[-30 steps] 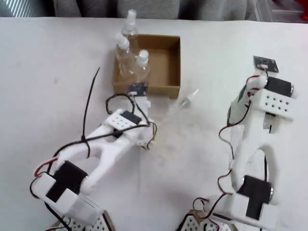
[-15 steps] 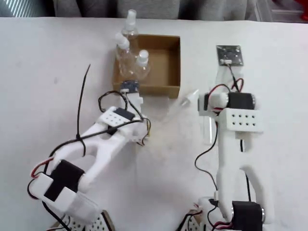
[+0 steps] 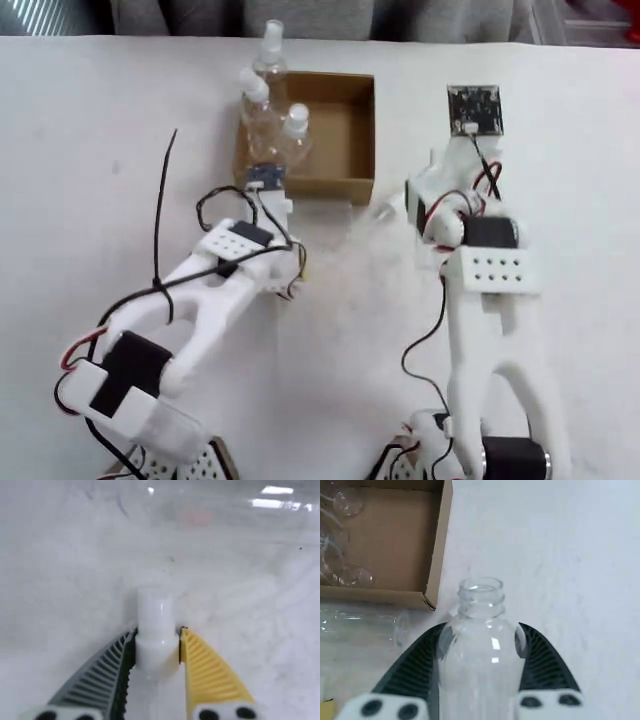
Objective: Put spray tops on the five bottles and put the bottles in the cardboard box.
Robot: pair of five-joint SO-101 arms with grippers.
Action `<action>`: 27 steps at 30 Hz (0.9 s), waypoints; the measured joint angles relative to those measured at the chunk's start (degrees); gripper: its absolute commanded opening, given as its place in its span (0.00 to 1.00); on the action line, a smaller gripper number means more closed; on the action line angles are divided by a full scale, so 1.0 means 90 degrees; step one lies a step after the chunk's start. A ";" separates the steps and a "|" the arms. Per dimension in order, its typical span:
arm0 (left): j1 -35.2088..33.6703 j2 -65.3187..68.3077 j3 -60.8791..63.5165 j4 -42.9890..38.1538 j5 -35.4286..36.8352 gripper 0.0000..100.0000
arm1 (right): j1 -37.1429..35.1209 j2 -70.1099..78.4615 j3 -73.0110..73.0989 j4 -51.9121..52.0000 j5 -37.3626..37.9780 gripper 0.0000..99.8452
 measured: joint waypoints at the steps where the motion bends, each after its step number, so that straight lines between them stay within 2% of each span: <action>1: 0.0000 0.0000 0.0000 0.0000 0.0000 0.05 | 0.0000 -0.0107 0.0264 -0.0293 0.0000 0.02; 13: 0.0000 0.0000 0.0000 0.0000 0.0000 0.05 | -0.0440 -0.2032 0.2803 -0.3165 0.0000 0.02; 27: 0.0000 0.0000 0.0000 0.0000 0.0000 0.05 | -0.1045 -0.2247 0.5402 -0.7258 -0.0078 0.02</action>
